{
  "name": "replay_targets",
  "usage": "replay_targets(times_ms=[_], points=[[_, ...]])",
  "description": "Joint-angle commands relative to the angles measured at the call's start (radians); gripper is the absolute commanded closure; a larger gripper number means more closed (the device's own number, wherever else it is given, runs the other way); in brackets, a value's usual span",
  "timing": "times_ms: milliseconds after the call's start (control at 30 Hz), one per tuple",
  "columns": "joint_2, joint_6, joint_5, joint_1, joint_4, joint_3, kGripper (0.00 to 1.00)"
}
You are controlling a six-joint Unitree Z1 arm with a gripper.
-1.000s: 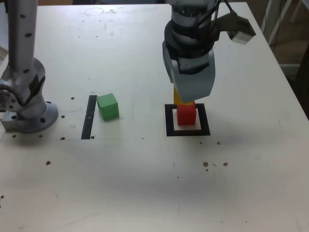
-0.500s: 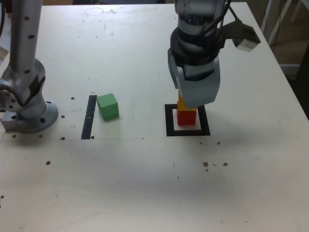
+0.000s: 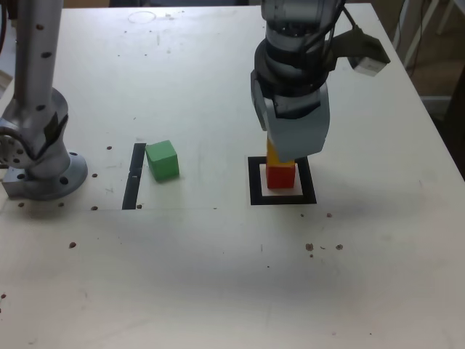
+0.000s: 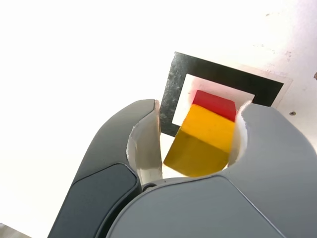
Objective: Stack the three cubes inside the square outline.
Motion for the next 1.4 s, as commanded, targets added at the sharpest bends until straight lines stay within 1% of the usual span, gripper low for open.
replay_targets(times_ms=[0,67,167,400,533,833,1000,1200,1367], points=[[-0.011,0.014,0.001,-0.001,0.003,-0.001,0.18],[-0.011,0.023,0.001,-0.001,-0.001,-0.003,0.13],[-0.012,0.025,0.001,-0.001,-0.007,-0.003,0.08],[-0.031,0.024,0.001,-0.001,0.007,-0.003,0.05],[-0.064,0.023,0.001,-0.001,0.041,-0.014,0.04],[-0.154,0.012,0.001,-0.001,0.152,-0.023,0.04],[-0.237,-0.004,0.001,-0.001,0.174,0.039,0.03],[-0.360,-0.038,0.005,0.008,0.160,0.176,0.03],[-0.426,-0.085,0.015,0.063,0.128,0.310,0.02]])
